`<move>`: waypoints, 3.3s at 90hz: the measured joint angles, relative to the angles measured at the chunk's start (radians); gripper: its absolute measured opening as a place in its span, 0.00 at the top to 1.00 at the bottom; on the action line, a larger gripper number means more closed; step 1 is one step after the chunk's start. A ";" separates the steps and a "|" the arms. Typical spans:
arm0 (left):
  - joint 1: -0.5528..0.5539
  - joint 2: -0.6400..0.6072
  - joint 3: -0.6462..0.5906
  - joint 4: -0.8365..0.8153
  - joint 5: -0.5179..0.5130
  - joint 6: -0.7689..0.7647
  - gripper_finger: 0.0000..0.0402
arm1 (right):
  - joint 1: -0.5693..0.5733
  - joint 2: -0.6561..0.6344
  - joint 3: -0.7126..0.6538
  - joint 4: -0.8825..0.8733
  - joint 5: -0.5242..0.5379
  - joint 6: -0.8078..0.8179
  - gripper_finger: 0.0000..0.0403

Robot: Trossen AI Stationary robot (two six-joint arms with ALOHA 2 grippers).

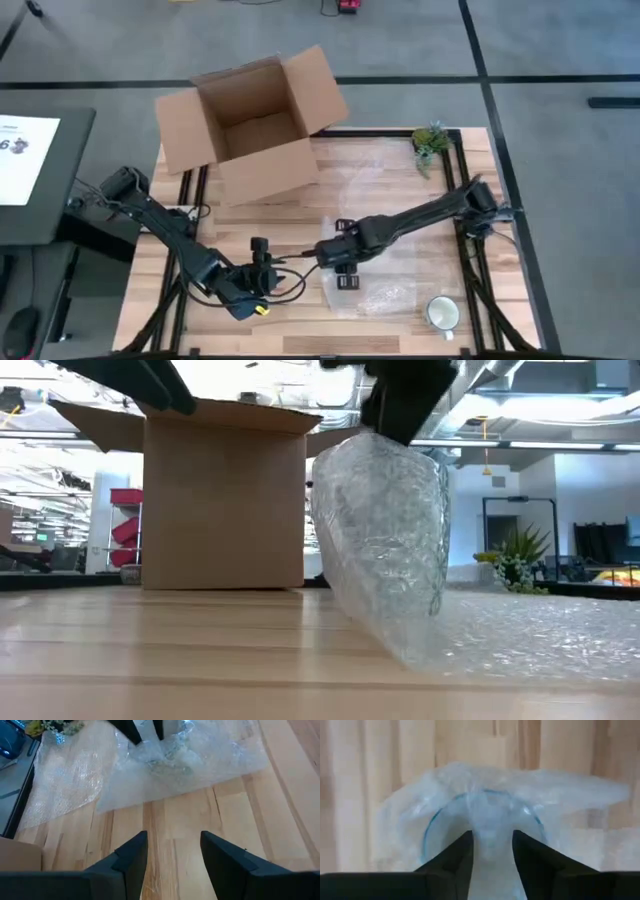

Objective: Wrap mug
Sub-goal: Wrap the green patterned mug with the bubble wrap

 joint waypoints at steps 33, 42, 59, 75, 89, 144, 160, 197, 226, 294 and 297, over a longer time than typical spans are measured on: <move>0.000 0.000 0.000 0.001 0.000 0.000 0.59 | 0.037 -0.053 -0.047 0.144 0.052 0.004 0.70; 0.000 0.000 0.000 0.002 0.000 -0.004 0.59 | 0.026 -0.053 -0.112 0.185 0.049 0.019 0.70; 0.000 0.000 0.000 0.002 0.000 -0.007 0.59 | 0.010 -0.053 -0.233 0.302 0.006 0.046 0.70; 0.000 0.000 0.000 0.003 0.000 -0.007 0.59 | 0.004 -0.055 -0.320 0.456 -0.006 0.048 0.70; 0.000 0.000 0.000 0.003 0.000 -0.006 0.59 | -0.003 -0.056 -0.342 0.496 -0.006 0.054 0.70; 0.000 0.000 0.000 0.001 0.001 -0.008 0.59 | 0.080 -0.077 -0.034 -0.034 0.077 0.079 0.70; -0.002 0.000 0.000 0.000 0.005 -0.029 0.59 | 0.146 -0.076 -0.060 -0.146 0.189 0.185 0.70; 0.018 0.031 0.000 0.184 0.000 -0.010 0.59 | 0.356 -0.090 -0.293 -0.023 0.245 0.492 0.70; 0.192 0.130 0.030 0.426 0.034 0.198 0.59 | 0.455 -0.089 -0.483 0.391 0.359 0.570 0.70; 0.471 0.196 0.095 0.326 0.587 -0.017 0.59 | 0.493 -0.086 -0.499 0.479 0.506 0.561 0.70; 0.469 0.218 0.100 0.337 0.585 -0.020 0.59 | 0.492 -0.086 -0.499 0.480 0.506 0.561 0.70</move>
